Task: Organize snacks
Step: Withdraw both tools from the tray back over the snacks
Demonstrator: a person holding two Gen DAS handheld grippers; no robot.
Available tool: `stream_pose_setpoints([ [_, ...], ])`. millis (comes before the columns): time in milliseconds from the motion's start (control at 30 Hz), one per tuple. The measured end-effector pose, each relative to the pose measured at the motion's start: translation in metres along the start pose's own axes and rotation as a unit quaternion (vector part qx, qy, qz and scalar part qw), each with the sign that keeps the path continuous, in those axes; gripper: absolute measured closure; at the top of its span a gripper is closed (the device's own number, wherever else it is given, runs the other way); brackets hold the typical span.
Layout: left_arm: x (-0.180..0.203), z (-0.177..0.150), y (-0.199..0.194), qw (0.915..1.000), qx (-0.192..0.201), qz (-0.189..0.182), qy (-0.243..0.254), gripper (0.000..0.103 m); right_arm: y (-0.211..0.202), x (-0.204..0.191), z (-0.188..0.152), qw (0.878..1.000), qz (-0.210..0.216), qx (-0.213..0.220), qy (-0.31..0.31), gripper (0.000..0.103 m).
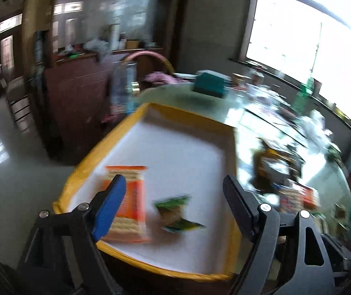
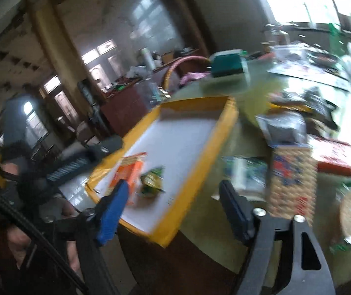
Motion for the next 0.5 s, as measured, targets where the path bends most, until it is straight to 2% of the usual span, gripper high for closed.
stream_pose_setpoints([
  [100,0.027,-0.008,-0.006,0.9994,-0.009,-0.024,0.022,0.022,-0.011,0.016,-0.013,1.0,0.013,-0.013,0.015,0.025],
  [200,0.055,-0.022,-0.006,0.9968,-0.04,-0.06,0.036,0.022,-0.028,0.028,-0.021,0.999,0.021,-0.01,0.031,0.025],
  [367,0.09,-0.045,-0.01,0.9916,-0.069,-0.089,0.063,0.022,-0.049,0.042,-0.035,1.0,-0.003,-0.008,0.024,0.025],
  [500,0.106,-0.061,-0.013,0.9878,-0.089,-0.106,0.071,0.022,-0.066,0.058,-0.043,0.999,-0.017,-0.005,0.043,0.025],
])
Point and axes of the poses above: each gripper's, at about its wrist camera, not at the fingertips, and y roughly the way its jaws point, x to its right, z to its top, the point moved 9 cm from there along y, roughly the way its jaws point, and after that the axes turned 6 degrees about -y, right-handed, at the moved point
